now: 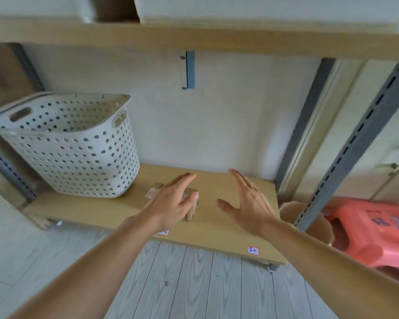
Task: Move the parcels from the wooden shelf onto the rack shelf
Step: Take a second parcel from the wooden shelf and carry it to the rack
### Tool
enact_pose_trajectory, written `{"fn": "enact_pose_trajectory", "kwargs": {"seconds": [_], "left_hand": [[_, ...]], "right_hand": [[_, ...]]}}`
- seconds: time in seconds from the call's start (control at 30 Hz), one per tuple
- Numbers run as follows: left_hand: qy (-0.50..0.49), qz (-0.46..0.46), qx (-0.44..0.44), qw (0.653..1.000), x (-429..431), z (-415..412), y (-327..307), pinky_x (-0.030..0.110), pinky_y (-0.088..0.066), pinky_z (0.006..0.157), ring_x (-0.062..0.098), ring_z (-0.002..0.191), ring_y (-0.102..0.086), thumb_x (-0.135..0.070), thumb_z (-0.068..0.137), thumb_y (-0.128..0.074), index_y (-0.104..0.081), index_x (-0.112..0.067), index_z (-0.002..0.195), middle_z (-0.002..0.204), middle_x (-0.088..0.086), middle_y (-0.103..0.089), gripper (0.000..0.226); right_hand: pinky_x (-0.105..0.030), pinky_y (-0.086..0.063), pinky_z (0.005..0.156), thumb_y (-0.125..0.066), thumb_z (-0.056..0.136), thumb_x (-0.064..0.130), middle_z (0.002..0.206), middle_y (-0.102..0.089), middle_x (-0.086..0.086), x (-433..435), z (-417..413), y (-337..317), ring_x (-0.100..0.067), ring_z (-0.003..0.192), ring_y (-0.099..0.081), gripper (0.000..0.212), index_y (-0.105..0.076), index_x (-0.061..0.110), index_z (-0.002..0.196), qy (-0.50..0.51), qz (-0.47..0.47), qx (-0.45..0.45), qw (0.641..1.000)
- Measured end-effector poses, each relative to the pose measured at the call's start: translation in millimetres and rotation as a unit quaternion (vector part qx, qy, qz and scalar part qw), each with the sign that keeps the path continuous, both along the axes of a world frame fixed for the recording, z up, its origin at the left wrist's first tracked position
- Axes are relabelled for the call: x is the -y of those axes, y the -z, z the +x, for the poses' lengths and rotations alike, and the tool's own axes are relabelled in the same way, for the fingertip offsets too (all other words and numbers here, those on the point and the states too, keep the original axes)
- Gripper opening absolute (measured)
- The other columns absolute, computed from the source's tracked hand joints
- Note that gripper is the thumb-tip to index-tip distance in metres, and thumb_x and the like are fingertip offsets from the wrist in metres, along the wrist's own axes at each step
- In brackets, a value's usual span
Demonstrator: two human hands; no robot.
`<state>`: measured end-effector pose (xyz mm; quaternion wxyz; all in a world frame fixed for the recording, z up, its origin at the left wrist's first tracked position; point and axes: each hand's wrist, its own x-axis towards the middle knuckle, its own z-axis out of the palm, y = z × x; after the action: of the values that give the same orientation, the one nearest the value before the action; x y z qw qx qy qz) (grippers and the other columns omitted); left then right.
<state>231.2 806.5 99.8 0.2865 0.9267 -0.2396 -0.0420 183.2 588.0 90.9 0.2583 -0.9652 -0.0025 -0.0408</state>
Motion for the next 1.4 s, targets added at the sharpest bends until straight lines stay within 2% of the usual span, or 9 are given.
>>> {"fn": "enact_pose_trajectory", "kwargs": {"seconds": [0.07,0.2,0.3,0.5,0.7,0.97,1.07,1.17,1.4], "left_hand": [[0.022,0.028,-0.005,0.999,23.2,-18.9,-31.3,0.030,-0.024,0.124,0.012,0.155,-0.029,-0.040,0.104,-0.045,-0.033,-0.022,0.159,0.168,-0.004,-0.033,0.059],[0.061,0.058,0.007,0.996,75.4,-65.6,-90.2,0.027,-0.019,0.124,0.012,0.156,-0.024,-0.037,0.105,-0.046,-0.033,-0.018,0.159,0.169,-0.004,-0.030,0.059],[0.106,0.050,0.021,0.993,123.9,-104.3,-124.7,0.026,-0.019,0.123,0.017,0.155,-0.029,-0.032,0.105,-0.048,-0.036,-0.014,0.157,0.167,0.003,-0.034,0.057],[0.217,0.007,0.036,0.976,233.0,-156.9,-156.9,0.029,-0.021,0.124,0.017,0.155,-0.029,-0.028,0.105,-0.050,-0.034,-0.017,0.159,0.168,0.001,-0.032,0.057],[0.298,-0.003,0.023,0.954,348.5,-178.8,-133.9,0.026,-0.024,0.119,0.019,0.152,-0.035,-0.032,0.105,-0.050,-0.036,-0.018,0.158,0.165,0.002,-0.038,0.057],[0.376,0.028,-0.020,0.926,530.0,-204.9,-73.7,0.037,-0.032,0.122,0.020,0.148,-0.041,-0.036,0.102,-0.050,-0.039,-0.019,0.156,0.162,0.002,-0.043,0.058],[0.392,0.036,-0.033,0.918,589.0,-219.9,-52.7,0.038,-0.031,0.123,0.021,0.150,-0.038,-0.035,0.103,-0.051,-0.039,-0.018,0.155,0.163,0.003,-0.042,0.057],[0.394,0.036,-0.042,0.918,631.0,-227.4,-38.9,0.040,-0.033,0.122,0.021,0.150,-0.039,-0.039,0.101,-0.049,-0.038,-0.021,0.156,0.162,0.000,-0.042,0.058],[0.365,0.031,-0.070,0.928,712.7,-228.4,-0.3,0.029,-0.032,0.115,0.019,0.147,-0.043,-0.037,0.103,-0.047,-0.037,-0.021,0.157,0.164,-0.004,-0.040,0.057]], "right_hand": [[-0.030,-0.017,0.124,-0.061,0.095,0.050,0.174,-0.018,0.002,21.9,-24.0,-29.6,-0.017,0.159,-0.020,0.091,-0.012,0.018,0.166,0.000,-0.004,-0.021,1.000],[-0.035,-0.027,0.122,-0.061,0.095,0.049,0.172,-0.025,0.000,66.1,-82.5,-90.4,-0.023,0.155,-0.032,0.088,-0.016,0.019,0.164,0.015,-0.020,-0.050,0.998],[-0.034,-0.028,0.121,-0.064,0.094,0.047,0.171,-0.028,-0.002,102.1,-135.2,-131.0,-0.024,0.154,-0.034,0.085,-0.021,0.018,0.163,0.038,-0.039,-0.053,0.997],[-0.034,-0.028,0.121,-0.063,0.095,0.041,0.170,-0.032,-0.003,181.7,-217.9,-170.2,-0.025,0.153,-0.035,0.081,-0.024,0.017,0.163,0.161,-0.044,-0.005,0.986],[-0.036,-0.043,0.104,-0.062,0.090,0.039,0.156,-0.050,-0.004,268.1,-266.9,-137.5,-0.026,0.139,-0.050,0.067,-0.044,0.015,0.150,0.315,-0.002,0.010,0.949],[-0.037,-0.035,0.115,-0.058,0.092,0.037,0.164,-0.040,-0.003,402.7,-310.6,-78.3,-0.024,0.150,-0.038,0.075,-0.033,0.015,0.159,0.419,0.036,-0.022,0.907],[-0.040,-0.048,0.102,-0.060,0.088,0.040,0.149,-0.056,-0.003,452.6,-317.5,-60.2,-0.026,0.133,-0.054,0.064,-0.047,0.019,0.147,0.432,0.047,-0.021,0.901],[-0.037,-0.052,0.094,-0.061,0.087,0.035,0.133,-0.064,0.001,490.2,-318.9,-47.5,-0.023,0.121,-0.059,0.047,-0.058,0.023,0.133,0.423,0.058,-0.022,0.904],[-0.035,-0.046,0.100,-0.055,0.091,0.040,0.139,-0.060,0.002,584.1,-311.3,-7.7,-0.023,0.132,-0.054,0.054,-0.051,0.022,0.142,0.402,0.064,-0.076,0.910]]}}
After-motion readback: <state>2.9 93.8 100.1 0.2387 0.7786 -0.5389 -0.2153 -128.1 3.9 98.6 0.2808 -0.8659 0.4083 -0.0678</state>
